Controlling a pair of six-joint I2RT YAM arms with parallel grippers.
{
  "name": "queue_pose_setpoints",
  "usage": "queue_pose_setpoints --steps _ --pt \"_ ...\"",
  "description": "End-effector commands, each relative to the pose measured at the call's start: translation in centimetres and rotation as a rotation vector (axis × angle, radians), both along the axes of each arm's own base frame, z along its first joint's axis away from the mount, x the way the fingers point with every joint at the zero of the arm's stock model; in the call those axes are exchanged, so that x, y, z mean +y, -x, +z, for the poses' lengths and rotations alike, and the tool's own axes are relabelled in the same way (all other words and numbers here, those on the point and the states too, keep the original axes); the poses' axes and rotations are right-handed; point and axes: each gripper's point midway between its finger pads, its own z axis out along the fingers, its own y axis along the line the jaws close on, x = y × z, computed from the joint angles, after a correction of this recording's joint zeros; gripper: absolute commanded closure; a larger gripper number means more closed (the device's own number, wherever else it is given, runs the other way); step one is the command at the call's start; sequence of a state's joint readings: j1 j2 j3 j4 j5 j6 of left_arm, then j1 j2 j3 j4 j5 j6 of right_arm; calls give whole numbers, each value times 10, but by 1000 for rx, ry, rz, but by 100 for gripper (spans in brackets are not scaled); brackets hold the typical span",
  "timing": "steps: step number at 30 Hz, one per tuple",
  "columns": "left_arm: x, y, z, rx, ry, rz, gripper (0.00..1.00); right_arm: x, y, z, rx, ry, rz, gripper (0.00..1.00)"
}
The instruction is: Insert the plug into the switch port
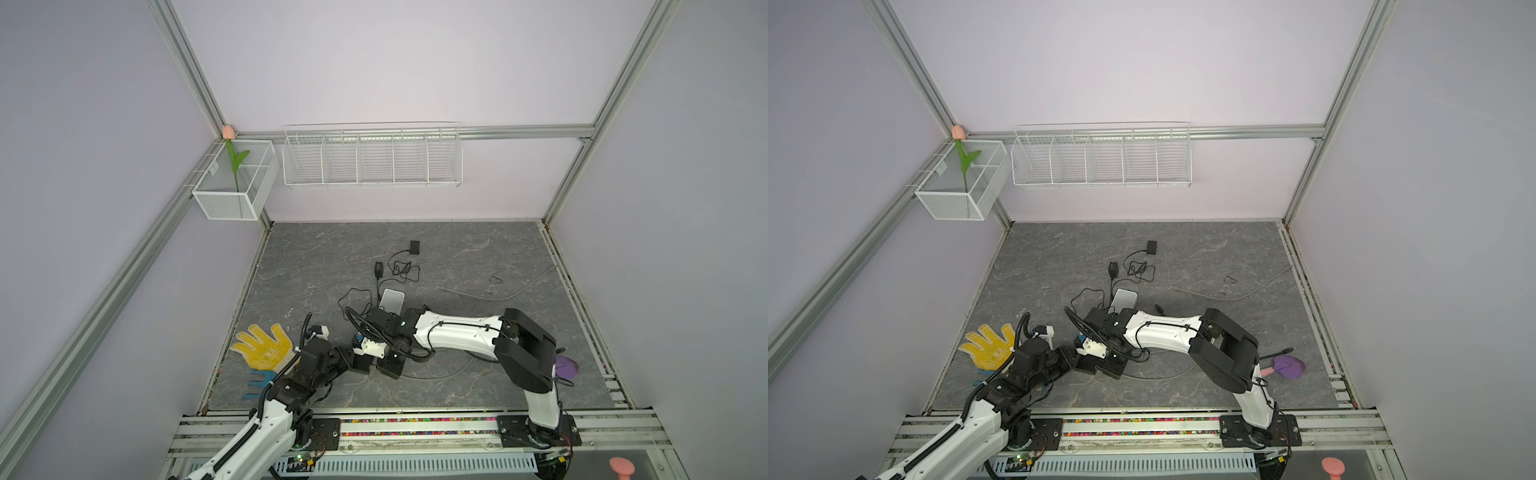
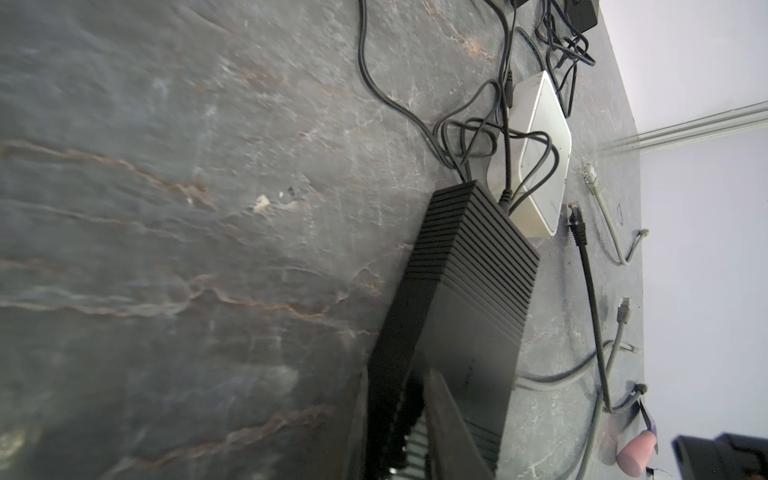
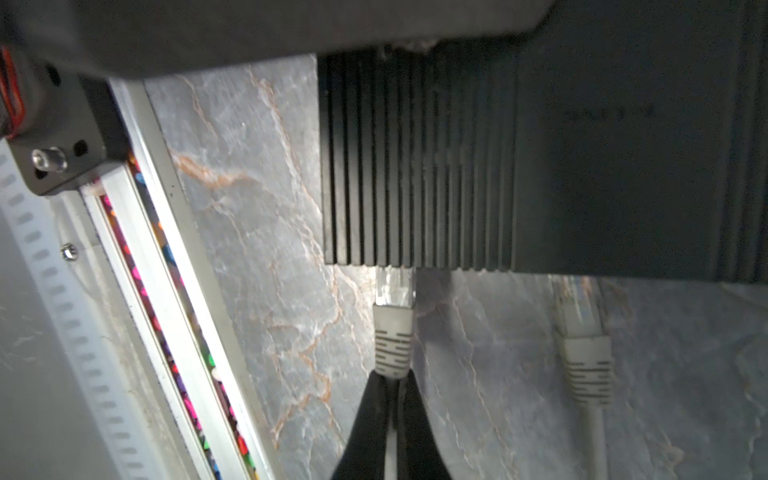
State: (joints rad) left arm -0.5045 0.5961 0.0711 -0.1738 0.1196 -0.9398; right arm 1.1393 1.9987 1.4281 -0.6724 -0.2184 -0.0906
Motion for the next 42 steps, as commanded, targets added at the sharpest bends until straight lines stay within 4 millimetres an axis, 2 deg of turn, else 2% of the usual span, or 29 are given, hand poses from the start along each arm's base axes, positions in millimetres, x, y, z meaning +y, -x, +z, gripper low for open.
queue_pose_setpoints --steps 1,6,13,22,25,31,35,39,42 --pt "-10 54 -39 241 26 -125 78 92 -22 62 -95 -410 71 94" --pt "-11 56 -40 245 29 -132 79 98 -19 58 -71 -437 83 93" --pt "-13 59 -41 247 36 -140 80 104 -24 54 -94 -449 86 94" --pt "-15 62 -40 243 38 -145 81 122 -29 73 -111 -525 90 94" --pt "-14 61 -37 235 33 -145 81 121 -31 73 -117 -519 79 93" --pt "-4 49 -18 175 -45 -112 75 90 -35 60 -150 -444 51 85" --pt "1 42 -11 153 -75 -90 64 65 -36 44 -159 -343 38 77" --pt "5 39 -7 151 -107 -79 48 33 -34 25 -166 -219 2 66" --pt "9 33 3 110 -123 -58 25 15 -32 21 -186 -191 -34 64"
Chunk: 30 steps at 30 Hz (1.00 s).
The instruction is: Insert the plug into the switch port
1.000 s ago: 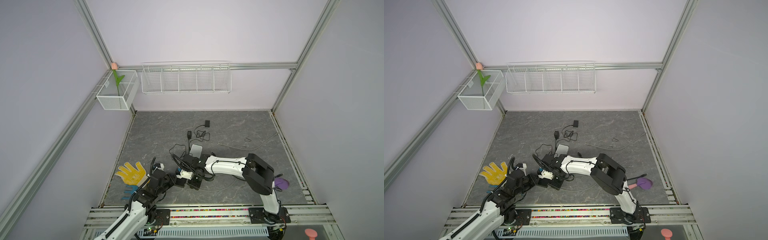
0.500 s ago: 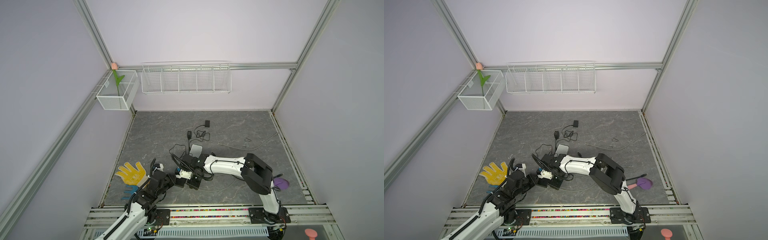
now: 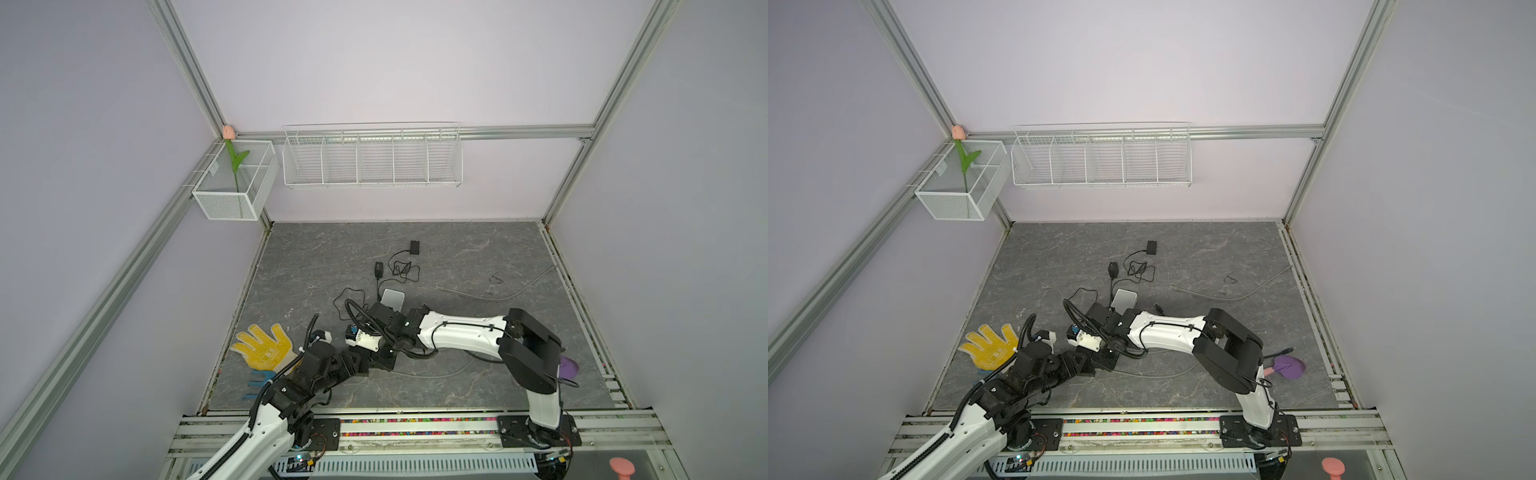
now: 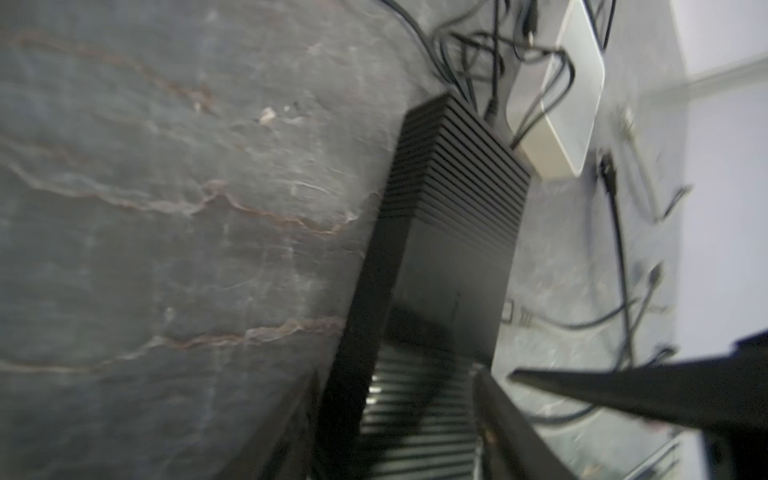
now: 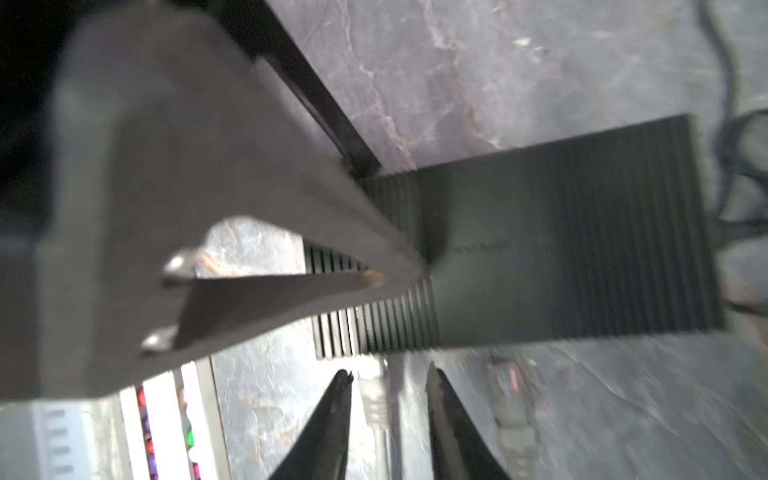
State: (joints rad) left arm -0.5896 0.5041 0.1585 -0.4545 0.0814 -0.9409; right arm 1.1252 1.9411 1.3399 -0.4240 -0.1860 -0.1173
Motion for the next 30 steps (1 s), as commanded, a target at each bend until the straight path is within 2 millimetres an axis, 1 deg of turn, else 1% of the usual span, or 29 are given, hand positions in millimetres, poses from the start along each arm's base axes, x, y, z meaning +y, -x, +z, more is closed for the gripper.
queue_pose_setpoints --steps 1,2,4,9,17,21,24,27,30 --pt "11 7 -1 26 -60 4 20 -15 -8 8 -54 -9 -47 64" --pt "9 1 14 -12 -47 10 18 -18 -7 10 -59 -11 -51 64" --pt "10 -4 23 -36 -46 16 16 -23 -9 17 -77 -18 -68 64" --pt "4 -12 39 -47 -11 -4 18 -28 -16 34 -121 -33 -104 63" --pt "-10 -20 64 -112 79 -32 23 -30 -19 65 -125 -160 -157 62" --pt "-17 -22 76 -140 129 -49 25 -32 -18 87 -54 -289 -170 62" --pt "-25 -24 91 -189 190 -73 28 -35 -14 103 28 -398 -160 62" --pt "-30 -25 103 -228 239 -87 30 -37 -11 112 47 -436 -148 63" --pt "-33 -24 107 -237 257 -99 32 -39 -8 117 53 -456 -140 63"
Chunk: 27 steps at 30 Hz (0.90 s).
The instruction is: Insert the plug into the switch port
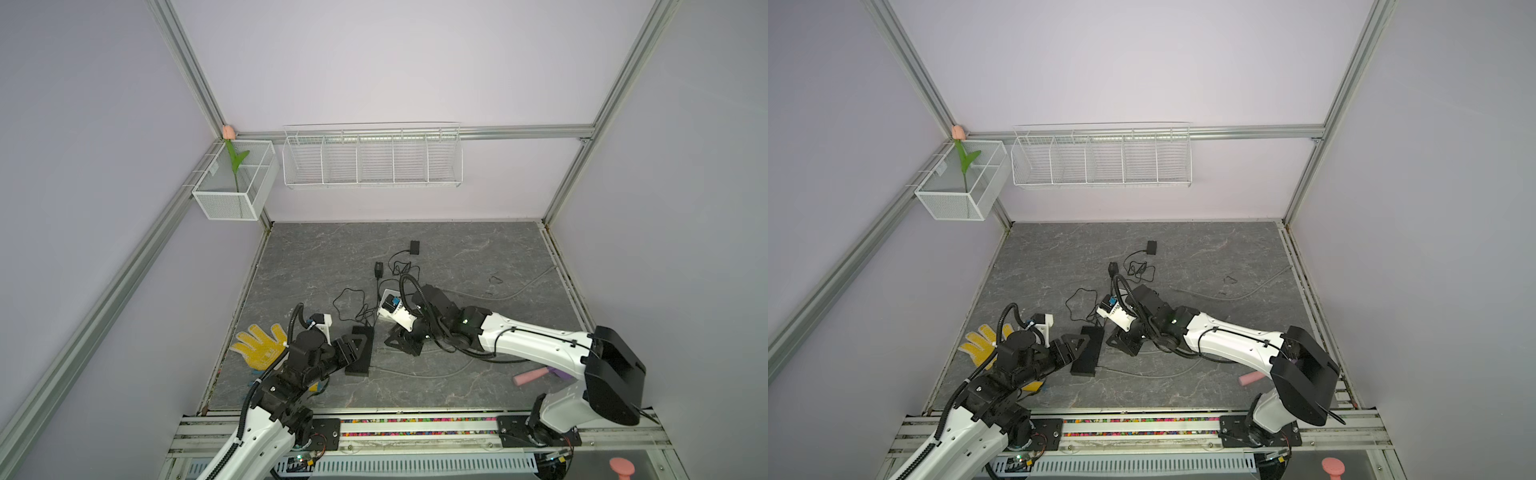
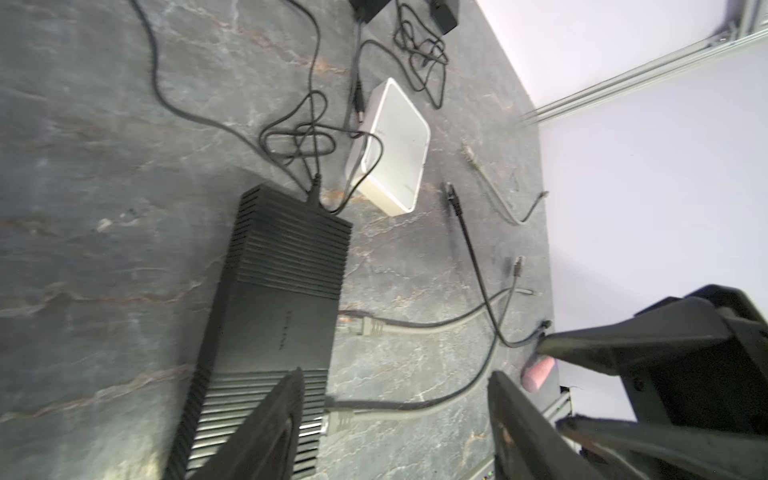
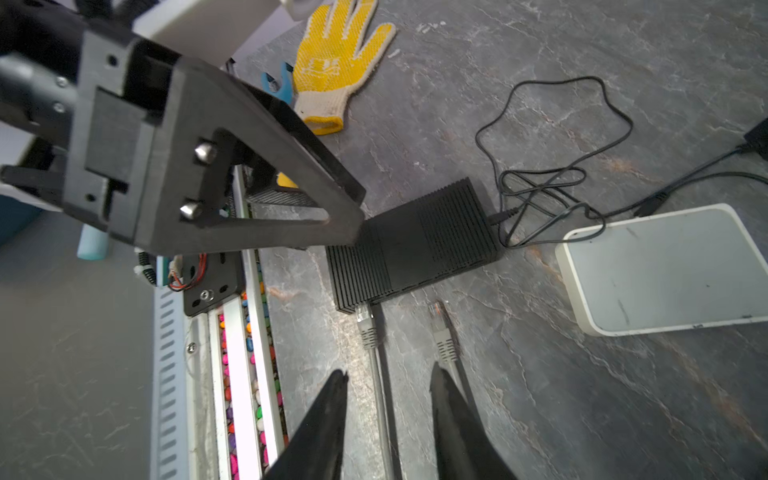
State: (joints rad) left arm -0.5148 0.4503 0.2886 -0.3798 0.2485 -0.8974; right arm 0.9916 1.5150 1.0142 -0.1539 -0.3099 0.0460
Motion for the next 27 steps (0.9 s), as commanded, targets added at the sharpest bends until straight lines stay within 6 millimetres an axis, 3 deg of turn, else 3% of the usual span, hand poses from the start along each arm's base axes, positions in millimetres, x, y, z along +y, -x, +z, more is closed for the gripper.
queue_pose_setpoints --steps 1,9,14,18,24,27 --pt "-7 -3 21 -44 60 -20 32 5 11 18 25 -92 48 63" --pt "-20 -4 37 -74 184 -49 33 9 21 33 73 -195 99 64" --pt "-17 -3 35 -68 168 -41 34 7 16 30 65 -183 81 64" --pt "-12 -5 32 -69 137 -23 35 2 3 6 50 -93 39 65" --pt "-1 -12 17 -41 70 15 37 -7 0 -58 -66 152 109 64" --pt "2 -17 7 -21 39 27 37 -10 -9 -79 -90 259 100 65"
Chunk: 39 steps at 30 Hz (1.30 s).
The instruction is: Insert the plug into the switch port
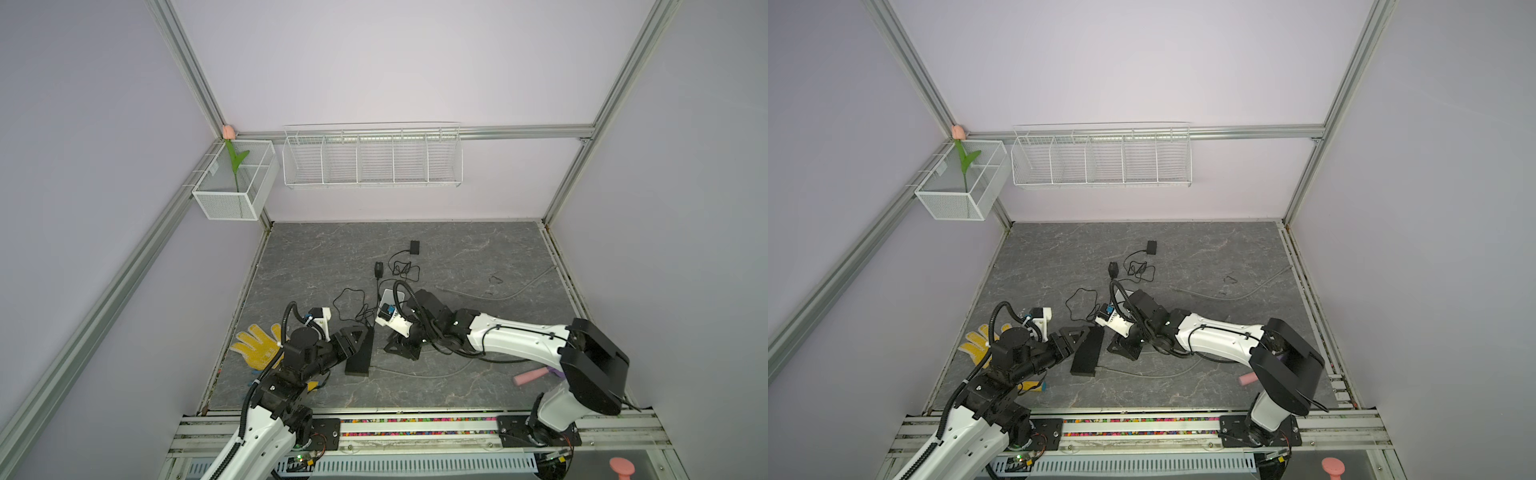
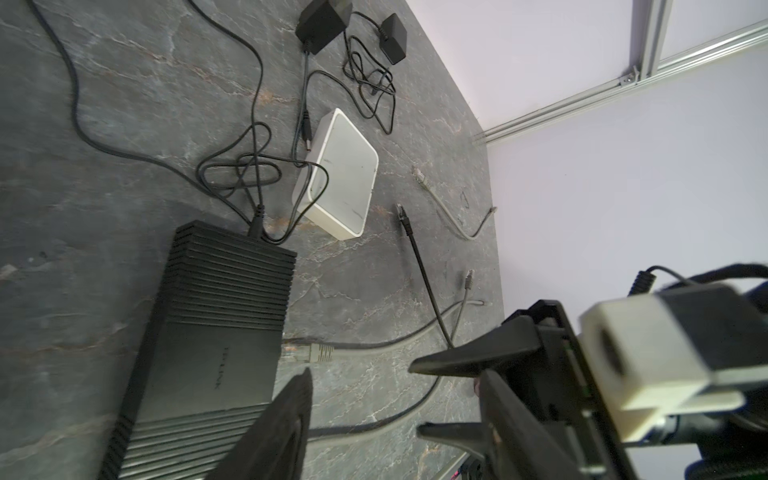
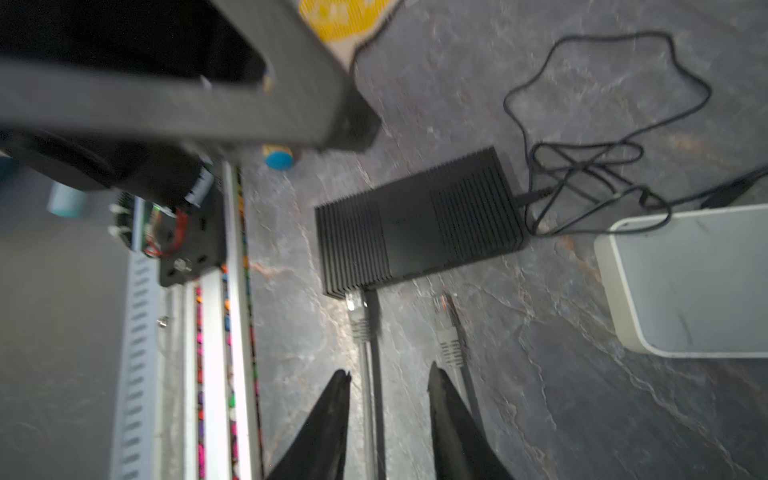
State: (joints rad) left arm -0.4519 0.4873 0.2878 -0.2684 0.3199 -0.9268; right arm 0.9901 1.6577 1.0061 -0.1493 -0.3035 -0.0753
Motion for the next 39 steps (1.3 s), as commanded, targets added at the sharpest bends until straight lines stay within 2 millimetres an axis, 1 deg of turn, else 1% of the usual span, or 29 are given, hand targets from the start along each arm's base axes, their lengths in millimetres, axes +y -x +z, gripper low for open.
queue_pose_setpoints --steps 1,5,10,13,16,19,22,23,24,29,36,39 --pt "7 -6 -12 17 -54 17 38 -9 -10 -23 -83 144 30 65" --pt "15 -14 -23 36 -99 40 40 -4 -9 -41 -76 207 64 66" --pt "26 -21 -36 64 -129 65 43 -3 -17 -65 -98 307 59 68" --pt "32 -23 -44 83 -147 79 45 -2 -19 -73 -100 340 60 70" --pt "32 -24 -52 101 -155 78 45 -3 -17 -79 -92 366 62 71" --pt "34 -23 -63 131 -176 78 47 -5 -15 -86 -98 400 64 72" --pt "38 -22 -69 142 -205 89 49 -6 -14 -93 -107 436 62 73" --pt "39 -21 -77 167 -219 89 49 -7 -15 -95 -108 448 59 74" --pt "40 -21 -78 171 -219 93 49 -7 -15 -97 -109 460 58 75" --pt "42 -21 -86 183 -225 108 51 -9 -14 -100 -118 486 51 83" --pt "41 -18 -96 211 -227 97 53 -4 -14 -88 -149 465 32 93" --pt "40 -18 -96 208 -225 93 54 -4 -13 -82 -156 456 25 94"
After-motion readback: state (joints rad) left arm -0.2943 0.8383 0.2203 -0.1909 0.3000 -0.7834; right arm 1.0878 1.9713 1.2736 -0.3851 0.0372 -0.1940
